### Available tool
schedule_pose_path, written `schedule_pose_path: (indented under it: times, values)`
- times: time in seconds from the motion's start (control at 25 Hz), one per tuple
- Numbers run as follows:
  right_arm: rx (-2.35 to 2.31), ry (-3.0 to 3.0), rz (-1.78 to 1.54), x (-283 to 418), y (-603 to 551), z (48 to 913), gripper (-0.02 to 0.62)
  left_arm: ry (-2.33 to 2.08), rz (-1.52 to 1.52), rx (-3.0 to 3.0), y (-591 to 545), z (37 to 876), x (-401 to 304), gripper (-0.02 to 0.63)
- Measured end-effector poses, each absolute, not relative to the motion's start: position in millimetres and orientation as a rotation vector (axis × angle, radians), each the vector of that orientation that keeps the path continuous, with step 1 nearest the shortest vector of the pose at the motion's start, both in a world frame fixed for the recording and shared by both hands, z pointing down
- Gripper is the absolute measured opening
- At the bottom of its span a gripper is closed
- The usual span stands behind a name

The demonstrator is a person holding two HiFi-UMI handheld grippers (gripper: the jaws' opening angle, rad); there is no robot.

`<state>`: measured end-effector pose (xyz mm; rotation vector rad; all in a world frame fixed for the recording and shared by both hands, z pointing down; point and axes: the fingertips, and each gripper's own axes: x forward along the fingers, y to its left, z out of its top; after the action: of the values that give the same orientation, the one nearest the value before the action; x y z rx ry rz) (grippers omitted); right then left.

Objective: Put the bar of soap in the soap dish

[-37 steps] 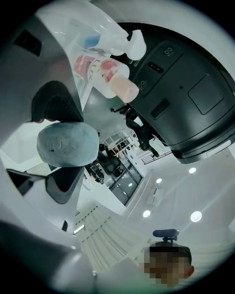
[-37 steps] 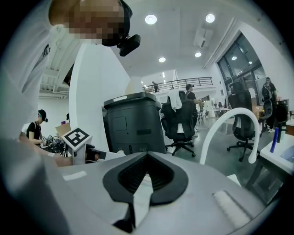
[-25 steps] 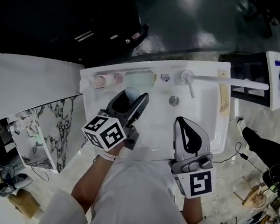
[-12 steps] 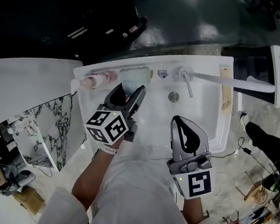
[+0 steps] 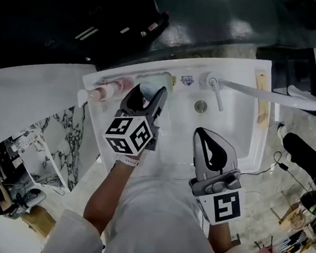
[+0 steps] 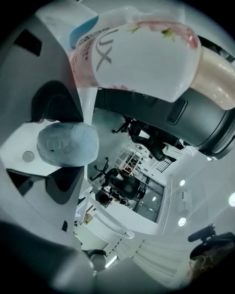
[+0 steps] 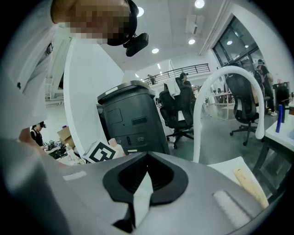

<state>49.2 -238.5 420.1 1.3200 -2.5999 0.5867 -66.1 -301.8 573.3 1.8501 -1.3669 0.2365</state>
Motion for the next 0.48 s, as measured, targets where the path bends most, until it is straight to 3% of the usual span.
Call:
schedule_pose_path:
  times: [0.48]
  values:
    - [1.331, -2.588, 0.613, 48.3, -246.2, 429.7, 0.006, -1.455, 0.368, 1.816, -319.0, 601.6, -73.6, 0.293]
